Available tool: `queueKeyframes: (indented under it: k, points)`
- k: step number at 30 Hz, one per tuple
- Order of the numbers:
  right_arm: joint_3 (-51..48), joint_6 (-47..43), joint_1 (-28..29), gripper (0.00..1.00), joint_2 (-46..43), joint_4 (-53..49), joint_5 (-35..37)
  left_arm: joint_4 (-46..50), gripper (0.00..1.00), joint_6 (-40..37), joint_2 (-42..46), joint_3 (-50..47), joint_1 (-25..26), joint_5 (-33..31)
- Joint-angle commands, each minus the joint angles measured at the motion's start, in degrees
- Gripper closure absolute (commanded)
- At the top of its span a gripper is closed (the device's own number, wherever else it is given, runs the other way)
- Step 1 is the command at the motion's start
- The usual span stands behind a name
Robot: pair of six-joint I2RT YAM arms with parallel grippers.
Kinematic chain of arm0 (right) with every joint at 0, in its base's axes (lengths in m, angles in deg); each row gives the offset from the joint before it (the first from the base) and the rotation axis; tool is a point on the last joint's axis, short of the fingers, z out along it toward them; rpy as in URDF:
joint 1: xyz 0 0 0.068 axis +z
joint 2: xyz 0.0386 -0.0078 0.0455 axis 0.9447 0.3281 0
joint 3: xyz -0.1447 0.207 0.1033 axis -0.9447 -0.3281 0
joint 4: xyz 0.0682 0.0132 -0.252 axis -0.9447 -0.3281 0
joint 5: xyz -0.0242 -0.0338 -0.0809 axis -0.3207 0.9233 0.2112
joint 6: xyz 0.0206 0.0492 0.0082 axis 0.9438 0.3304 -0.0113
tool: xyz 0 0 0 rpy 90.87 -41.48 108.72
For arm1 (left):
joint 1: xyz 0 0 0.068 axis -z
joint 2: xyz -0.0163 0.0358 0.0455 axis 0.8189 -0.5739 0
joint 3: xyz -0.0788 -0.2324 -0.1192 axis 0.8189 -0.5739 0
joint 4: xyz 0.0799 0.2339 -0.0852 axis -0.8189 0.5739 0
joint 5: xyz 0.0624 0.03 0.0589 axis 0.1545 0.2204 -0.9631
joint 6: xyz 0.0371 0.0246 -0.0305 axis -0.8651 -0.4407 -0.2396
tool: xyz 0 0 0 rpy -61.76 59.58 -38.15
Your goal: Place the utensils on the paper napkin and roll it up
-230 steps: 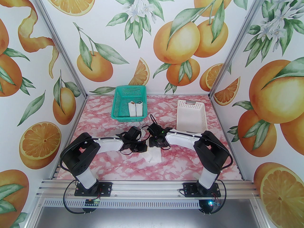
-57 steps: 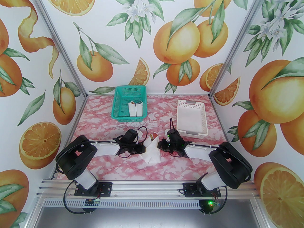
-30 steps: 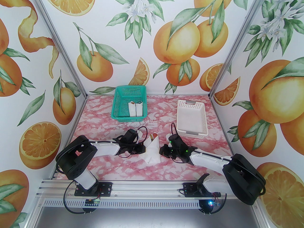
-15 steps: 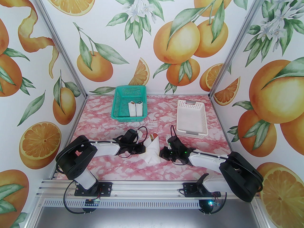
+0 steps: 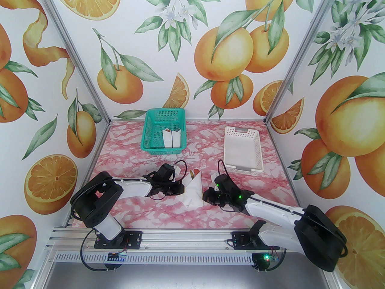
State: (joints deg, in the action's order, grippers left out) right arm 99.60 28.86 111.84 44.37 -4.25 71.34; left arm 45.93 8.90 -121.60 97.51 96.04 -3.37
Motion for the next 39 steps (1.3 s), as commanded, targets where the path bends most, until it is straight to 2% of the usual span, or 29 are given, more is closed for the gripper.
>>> queueKeyframes:
  k: [1,11,24,32,39]
  points:
    - [-1.45,3.14,1.65,1.00,-0.30,0.83,-0.10,4.32,1.00,-0.47,-0.31,-1.27,0.25,-2.85]
    - [-1.77,3.73,3.31,1.00,4.07,2.01,0.50,4.32,1.00,-0.50,-0.33,-1.14,0.28,-2.89]
    - [0.04,0.64,3.60,0.98,0.43,-10.45,4.55,4.56,1.00,-0.44,-0.16,-1.41,0.24,-2.76]
    - [7.64,-3.57,3.70,0.86,-3.40,-20.76,9.72,4.64,1.00,-0.26,0.45,-1.65,0.44,-2.52]
    - [14.17,-5.30,6.15,0.73,0.23,-24.01,15.81,4.44,1.00,0.17,1.72,-2.88,0.46,-2.72]
